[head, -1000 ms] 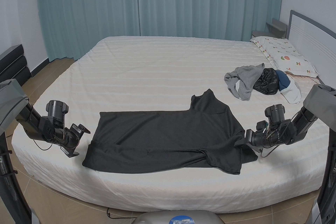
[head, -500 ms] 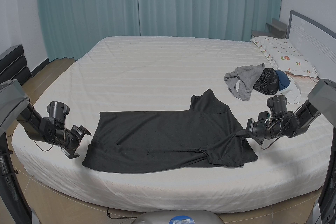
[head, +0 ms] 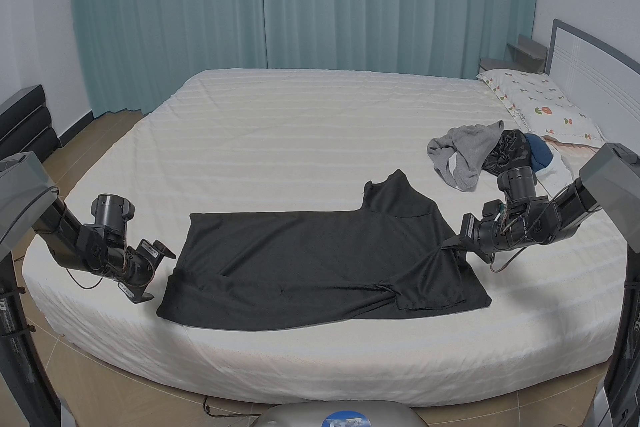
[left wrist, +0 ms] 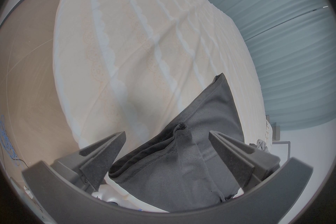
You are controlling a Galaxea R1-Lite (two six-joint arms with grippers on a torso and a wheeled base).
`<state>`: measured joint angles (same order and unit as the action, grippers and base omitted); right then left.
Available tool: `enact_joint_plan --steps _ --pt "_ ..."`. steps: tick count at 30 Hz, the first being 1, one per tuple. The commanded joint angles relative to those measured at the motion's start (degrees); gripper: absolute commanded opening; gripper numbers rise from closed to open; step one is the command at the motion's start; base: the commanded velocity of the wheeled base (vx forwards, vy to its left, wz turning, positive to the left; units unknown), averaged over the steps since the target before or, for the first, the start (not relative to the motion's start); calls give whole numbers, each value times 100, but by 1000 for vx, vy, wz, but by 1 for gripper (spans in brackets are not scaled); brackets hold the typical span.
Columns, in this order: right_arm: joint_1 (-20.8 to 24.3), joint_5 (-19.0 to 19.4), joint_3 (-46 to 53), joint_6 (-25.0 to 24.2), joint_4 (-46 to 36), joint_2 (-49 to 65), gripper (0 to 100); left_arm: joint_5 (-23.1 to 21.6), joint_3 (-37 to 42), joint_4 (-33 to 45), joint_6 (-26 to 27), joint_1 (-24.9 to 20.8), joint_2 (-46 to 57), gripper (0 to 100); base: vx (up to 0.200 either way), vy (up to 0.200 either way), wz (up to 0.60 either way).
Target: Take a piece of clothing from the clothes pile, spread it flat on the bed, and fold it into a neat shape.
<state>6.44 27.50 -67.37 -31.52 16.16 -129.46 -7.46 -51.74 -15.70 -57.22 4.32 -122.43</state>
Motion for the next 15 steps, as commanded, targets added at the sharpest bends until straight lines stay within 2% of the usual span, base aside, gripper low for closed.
enact_joint_plan --steps 1,8,13,15 --pt "7 -105 -180 41 -87 -202 100 -1 -3 -12 -8 -1 -9 100 0 0 0" --pt "7 -210 -172 85 -78 -325 100 43 -109 -38 1 -10 -53 100 0 0 0" --pt "-64 -131 110 94 -52 -79 100 43 -100 -29 -17 -10 -53 100 0 0 0" --pt "-81 10 452 155 -8 70 100 43 -91 -29 -26 -10 -53 100 0 0 0"
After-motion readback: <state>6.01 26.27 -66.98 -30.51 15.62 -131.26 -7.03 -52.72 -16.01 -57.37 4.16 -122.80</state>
